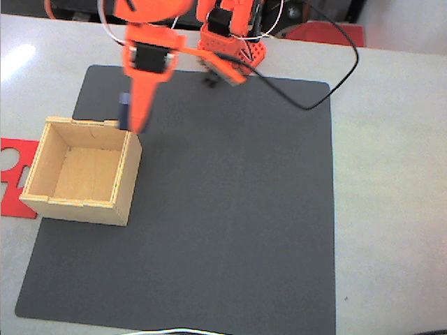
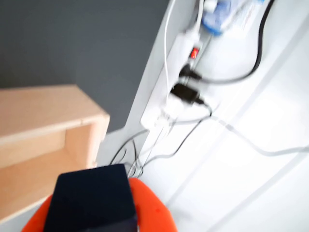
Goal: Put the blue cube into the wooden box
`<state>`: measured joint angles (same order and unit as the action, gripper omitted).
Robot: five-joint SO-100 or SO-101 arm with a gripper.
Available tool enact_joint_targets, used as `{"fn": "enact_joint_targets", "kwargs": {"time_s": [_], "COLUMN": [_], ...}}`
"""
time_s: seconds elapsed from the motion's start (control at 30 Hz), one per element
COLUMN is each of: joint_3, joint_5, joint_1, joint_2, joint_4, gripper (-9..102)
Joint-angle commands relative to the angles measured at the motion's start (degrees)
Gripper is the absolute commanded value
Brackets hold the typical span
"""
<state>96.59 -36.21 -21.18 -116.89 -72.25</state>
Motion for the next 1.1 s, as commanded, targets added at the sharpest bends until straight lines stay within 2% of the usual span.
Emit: {"fn": "enact_joint_targets", "kwargs": {"time_s": [0.0, 0.43, 0.77, 1.07], "joint_3": [-2.46, -2.99, -2.99, -2.55], "joint_5": [0.26, 2.46, 8.79, 12.74], "joint_1": [-2.46, -8.88, -17.58, -18.98], "joint_2": [0.00, 8.17, 11.25, 18.28], "joint_4": [3.43, 14.41, 18.90, 20.92], "gripper": [0, 0, 0, 0]}}
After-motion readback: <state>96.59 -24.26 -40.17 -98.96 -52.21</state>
